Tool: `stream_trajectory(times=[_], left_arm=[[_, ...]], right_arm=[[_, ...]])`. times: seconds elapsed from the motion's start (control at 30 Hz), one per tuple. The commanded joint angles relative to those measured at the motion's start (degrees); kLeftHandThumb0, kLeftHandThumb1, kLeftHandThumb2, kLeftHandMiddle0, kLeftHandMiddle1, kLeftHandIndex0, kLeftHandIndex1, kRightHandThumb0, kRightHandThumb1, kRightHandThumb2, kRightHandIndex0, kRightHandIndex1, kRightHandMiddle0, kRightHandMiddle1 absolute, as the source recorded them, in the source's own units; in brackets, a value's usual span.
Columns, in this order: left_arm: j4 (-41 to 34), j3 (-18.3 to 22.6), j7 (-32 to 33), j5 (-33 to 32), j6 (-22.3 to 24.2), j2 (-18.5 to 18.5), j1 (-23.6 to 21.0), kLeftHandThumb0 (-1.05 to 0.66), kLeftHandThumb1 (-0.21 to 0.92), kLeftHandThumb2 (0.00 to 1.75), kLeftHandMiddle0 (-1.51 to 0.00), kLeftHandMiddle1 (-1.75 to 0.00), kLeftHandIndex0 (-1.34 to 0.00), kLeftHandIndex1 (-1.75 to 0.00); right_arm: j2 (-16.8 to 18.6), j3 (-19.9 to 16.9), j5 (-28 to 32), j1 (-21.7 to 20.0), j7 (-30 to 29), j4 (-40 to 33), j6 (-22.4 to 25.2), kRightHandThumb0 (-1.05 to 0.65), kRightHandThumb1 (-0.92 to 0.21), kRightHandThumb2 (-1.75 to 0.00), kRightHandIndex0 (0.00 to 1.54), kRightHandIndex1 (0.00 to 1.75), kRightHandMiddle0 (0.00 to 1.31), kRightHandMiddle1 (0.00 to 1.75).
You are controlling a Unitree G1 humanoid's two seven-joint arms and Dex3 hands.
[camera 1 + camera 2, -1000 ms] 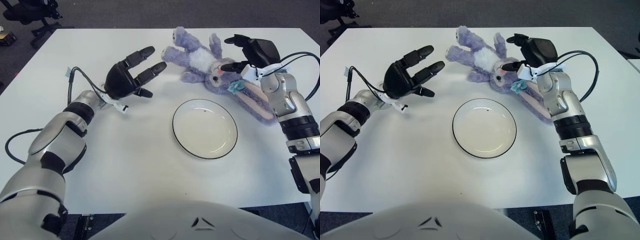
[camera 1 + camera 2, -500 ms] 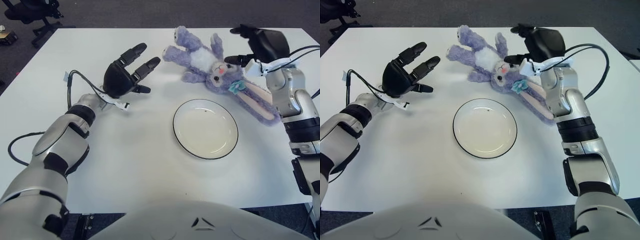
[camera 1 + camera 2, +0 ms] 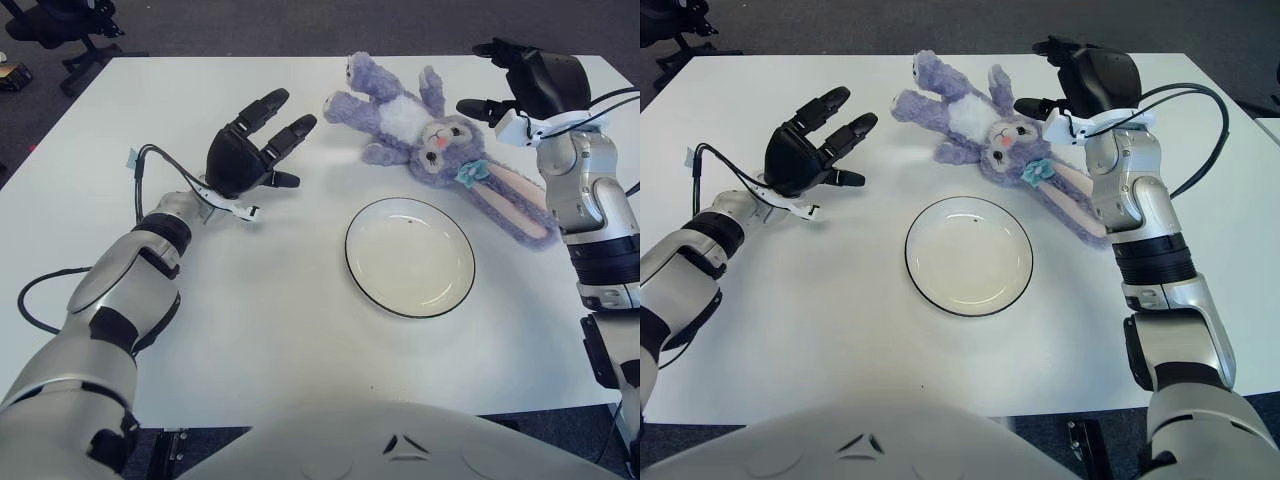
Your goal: Put the doll into the plate.
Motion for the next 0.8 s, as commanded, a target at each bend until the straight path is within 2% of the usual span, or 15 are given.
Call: stream_trajectory(times=[0.0, 0.2, 0.5, 0.77], left_arm=[[0.34, 0.24, -0.33, -0.95, -0.18, 0.0, 0.42, -0.26, 0.92, 0.31, -0.62, -0.04, -0.64, -0.08], [0.35, 0.41, -0.57, -1.32, -0.33, 0.2, 0.74, -0.26, 0.92, 0.3, -0.62, -0.04, -0.64, -0.08], [0.02, 0.43, -1.23, -1.98, -0.43, 0.3, 1.21, -0.27, 0.92, 0.3, -0.62, -0.03, -0.63, -0.08], [-0.25, 0.34, -1.39, -2.11, -0.17, 0.15, 1.48, -0.27, 0.92, 0.3, -0.62, -0.03, -0.63, -0.08]], right_arm=[[0.72, 1.24, 0.75, 0.48, 1.32, 2.78, -0.74, -0.75, -0.92, -0.52, 0.45, 0.0, 0.39, 0.2], [1.5, 1.73, 0.66, 0.08, 0.96, 4.95, -1.19, -0.72, -0.92, -0.48, 0.41, 0.0, 0.37, 0.19], [3.59, 2.32, 1.24, -1.06, 2.06, 6.75, 0.65, -0.72, -0.92, -0.46, 0.37, 0.0, 0.36, 0.17], [4.95, 2.44, 2.96, -1.72, 1.34, 9.41, -0.8, -0.72, -0.92, -0.44, 0.36, 0.0, 0.36, 0.16]])
